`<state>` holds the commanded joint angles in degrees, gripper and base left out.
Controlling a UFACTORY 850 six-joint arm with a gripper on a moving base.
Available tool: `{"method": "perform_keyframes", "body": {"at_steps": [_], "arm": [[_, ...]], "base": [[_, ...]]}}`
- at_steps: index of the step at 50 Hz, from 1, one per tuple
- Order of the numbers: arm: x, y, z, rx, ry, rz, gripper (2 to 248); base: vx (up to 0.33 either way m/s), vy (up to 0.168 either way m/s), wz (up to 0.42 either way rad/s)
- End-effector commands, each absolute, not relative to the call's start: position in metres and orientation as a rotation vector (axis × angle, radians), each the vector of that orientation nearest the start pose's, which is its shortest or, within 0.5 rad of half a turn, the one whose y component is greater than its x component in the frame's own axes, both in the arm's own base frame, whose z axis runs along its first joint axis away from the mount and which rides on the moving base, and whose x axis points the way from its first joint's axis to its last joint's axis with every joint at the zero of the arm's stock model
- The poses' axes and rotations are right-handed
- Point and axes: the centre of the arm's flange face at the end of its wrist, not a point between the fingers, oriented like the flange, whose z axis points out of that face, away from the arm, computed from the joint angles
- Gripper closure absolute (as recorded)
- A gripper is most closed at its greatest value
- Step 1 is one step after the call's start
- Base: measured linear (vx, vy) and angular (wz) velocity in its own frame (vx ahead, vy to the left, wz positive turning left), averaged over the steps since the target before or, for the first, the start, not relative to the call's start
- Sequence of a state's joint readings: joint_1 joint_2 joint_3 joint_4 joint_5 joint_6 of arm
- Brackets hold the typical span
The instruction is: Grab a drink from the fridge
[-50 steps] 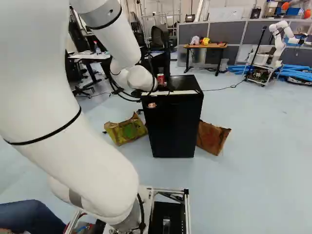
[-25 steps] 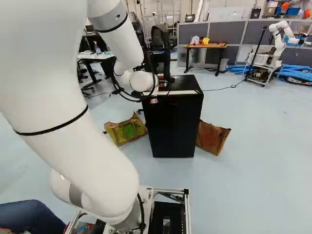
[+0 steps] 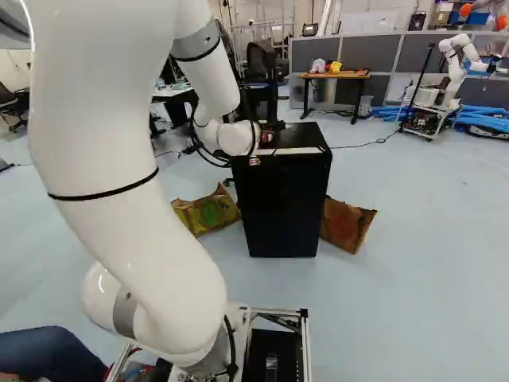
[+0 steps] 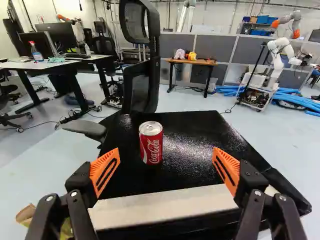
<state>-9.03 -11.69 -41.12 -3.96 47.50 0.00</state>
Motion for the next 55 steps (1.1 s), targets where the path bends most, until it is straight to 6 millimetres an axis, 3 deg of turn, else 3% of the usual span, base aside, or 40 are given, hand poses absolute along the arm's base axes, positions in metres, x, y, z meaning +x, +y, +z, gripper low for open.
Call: {"method": "perform_keyframes", "body": {"at_steps": [19,55], "arm": [[0.521,-0.071,0.408,-2.539,0.073,-1.974,3],[0.578,-0.067,0.368,-2.498,0.048,-2.004,3]], "base": [[0.0,0.0,0.0],[0.0,0.0,0.0]]}}
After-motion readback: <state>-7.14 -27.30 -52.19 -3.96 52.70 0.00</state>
